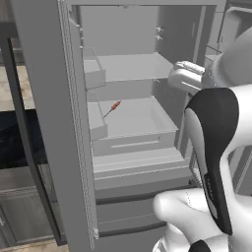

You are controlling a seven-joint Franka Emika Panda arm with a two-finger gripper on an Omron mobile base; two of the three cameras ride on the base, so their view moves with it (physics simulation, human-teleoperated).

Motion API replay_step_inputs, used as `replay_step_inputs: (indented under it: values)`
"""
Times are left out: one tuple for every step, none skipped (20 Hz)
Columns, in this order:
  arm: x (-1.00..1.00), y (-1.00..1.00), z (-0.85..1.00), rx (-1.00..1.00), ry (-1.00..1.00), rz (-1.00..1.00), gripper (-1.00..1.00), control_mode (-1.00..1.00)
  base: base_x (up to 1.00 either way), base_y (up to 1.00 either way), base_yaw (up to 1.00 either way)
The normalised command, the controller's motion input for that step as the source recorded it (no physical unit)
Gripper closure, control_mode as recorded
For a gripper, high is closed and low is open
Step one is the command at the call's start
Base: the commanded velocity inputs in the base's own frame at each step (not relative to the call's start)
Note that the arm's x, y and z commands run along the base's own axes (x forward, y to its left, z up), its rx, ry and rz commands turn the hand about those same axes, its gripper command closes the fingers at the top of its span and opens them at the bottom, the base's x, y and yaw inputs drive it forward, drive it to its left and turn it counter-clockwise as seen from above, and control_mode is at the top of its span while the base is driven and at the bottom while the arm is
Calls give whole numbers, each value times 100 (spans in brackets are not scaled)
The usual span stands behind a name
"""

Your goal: Take the fish out of the fridge, briefly rinse it in the sink, and place it on the tray next to the sink.

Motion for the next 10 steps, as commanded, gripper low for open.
replay_step_inputs:
  values:
    - [-39, 0, -41, 1, 12, 7, 100, -100, 0, 0, 0]
    - [-39, 0, -36, 5, 15, 9, 100, -100, 0, 0, 0]
    - [-41, 0, -27, 5, 15, 9, 100, -100, 0, 0, 0]
    - [-31, 6, -18, 5, 17, 14, 100, -100, 0, 0, 0]
    - [-35, 14, -17, 1, 13, 15, 100, -100, 0, 0, 0]
    - [-47, 14, -20, 0, 8, 15, 100, -100, 0, 0, 0]
    - [-51, 13, -31, 0, 8, 16, 100, -100, 0, 0, 0]
    - [-59, 4, -49, 0, 6, 21, 100, -100, 0, 0, 0]
    - [-59, 0, -70, 0, 8, 28, 100, -100, 0, 0, 0]
    - [0, 0, 0, 0, 0, 0, 100, 100, -53, 0, 44]
